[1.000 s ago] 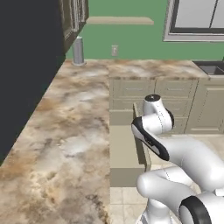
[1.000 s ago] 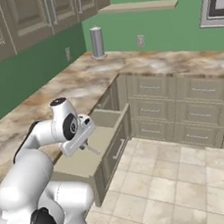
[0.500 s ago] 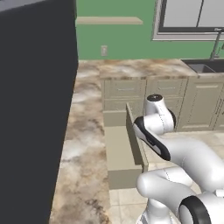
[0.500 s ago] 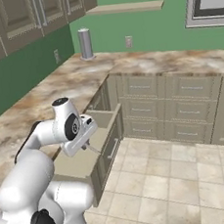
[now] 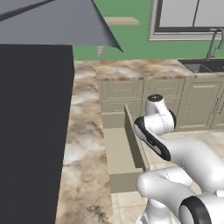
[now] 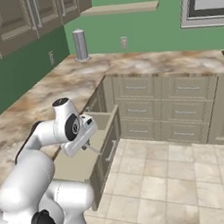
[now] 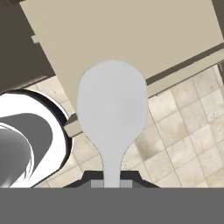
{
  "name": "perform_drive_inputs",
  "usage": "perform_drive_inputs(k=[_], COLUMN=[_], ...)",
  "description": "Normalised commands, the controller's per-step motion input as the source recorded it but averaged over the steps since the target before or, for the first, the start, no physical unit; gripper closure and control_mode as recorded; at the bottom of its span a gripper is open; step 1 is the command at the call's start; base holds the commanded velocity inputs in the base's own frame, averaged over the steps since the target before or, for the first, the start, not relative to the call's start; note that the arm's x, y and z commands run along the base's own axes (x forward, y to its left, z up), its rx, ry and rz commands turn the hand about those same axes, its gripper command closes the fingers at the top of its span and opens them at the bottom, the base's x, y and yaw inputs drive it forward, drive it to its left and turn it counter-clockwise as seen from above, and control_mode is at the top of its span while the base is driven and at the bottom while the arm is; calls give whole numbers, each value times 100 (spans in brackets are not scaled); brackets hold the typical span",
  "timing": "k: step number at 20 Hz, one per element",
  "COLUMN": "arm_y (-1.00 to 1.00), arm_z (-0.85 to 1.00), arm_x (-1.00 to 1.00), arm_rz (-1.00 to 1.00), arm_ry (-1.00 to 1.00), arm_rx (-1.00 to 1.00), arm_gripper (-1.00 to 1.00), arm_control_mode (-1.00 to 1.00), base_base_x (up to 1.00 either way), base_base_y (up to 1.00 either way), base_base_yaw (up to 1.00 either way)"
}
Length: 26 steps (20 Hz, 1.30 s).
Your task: Organize the utensils by type. Pick up the wooden spoons from the counter and place them in the open cabinet. Then pick up the metallic utensils from the counter and place them in the open drawer.
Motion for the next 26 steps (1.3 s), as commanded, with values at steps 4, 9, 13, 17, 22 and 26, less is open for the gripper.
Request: perform_drive_inputs(k=[4, 9, 13, 17, 22, 26], arm_y=[0, 18, 27, 13, 4, 3], arm_z=[0, -11, -11, -17, -33, -25], arm_x=[0, 20, 55, 63, 53, 42], arm_rz=[0, -5, -17, -14, -28, -37], arm_ry=[0, 0, 0, 0, -2, 0], arm_rx=[0, 0, 1, 5, 10, 19], arm_gripper=[100, 100, 100, 100, 100, 100], arm_control_mode=[100, -100, -100, -100, -100, -100], base_base_x=[2, 0, 0, 0, 0, 0], base_base_y=[17, 0, 0, 0, 0, 0], base_base_yaw=[-6, 0, 0, 0, 0, 0])
